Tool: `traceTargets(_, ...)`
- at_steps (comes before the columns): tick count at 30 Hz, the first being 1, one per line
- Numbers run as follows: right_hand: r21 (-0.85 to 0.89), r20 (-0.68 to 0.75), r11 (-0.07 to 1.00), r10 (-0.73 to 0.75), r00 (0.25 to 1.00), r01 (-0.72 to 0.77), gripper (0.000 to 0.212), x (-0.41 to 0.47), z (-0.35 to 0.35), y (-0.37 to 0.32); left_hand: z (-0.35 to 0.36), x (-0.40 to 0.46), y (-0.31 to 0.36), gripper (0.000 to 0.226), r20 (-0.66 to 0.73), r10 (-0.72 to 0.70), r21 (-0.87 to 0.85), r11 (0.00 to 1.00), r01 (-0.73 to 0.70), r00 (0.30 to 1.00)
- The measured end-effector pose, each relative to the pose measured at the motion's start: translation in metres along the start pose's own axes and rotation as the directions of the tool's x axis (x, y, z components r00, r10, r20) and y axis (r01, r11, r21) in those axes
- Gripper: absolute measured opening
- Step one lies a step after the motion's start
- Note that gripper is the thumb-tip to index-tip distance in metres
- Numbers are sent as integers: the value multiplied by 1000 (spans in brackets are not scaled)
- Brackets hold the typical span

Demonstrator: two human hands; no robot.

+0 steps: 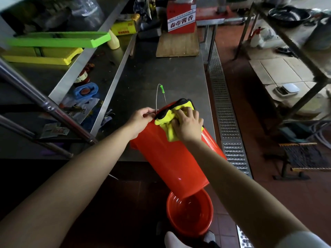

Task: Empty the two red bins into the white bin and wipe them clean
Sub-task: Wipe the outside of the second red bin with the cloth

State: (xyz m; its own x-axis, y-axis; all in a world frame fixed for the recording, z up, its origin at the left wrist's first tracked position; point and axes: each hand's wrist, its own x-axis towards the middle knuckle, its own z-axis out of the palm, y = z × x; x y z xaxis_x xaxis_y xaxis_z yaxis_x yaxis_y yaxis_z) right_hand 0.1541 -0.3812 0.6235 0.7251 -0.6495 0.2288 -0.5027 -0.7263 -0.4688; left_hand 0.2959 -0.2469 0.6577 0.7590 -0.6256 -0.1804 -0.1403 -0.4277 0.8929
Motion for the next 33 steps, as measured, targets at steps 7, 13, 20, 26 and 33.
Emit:
traceTargets(7,-11,0,997,-73,997,73,43,-88,-27,58,6,-5,-6,18,-65,53,57,997,-49,996)
traceTargets(13,-5,-14,996,-88,996,88,40,-156,-36,86,7,-16,-9,11,-143,41,117,993,-24,989)
traceTargets(20,-33,-11,991,-130,991,130,42,-176,-39,81,6,-33,-6,11,-243,52,293,956,22,969)
traceTargets(26,-59,2,988,-142,990,142,42,-192,-36,82,19,-42,15,20,-69,639,750,540,-383,766)
traceTargets(33,-115,24,959,-257,966,258,39,-205,-20,70,68,-2,57,41,104,209,727,651,-218,972)
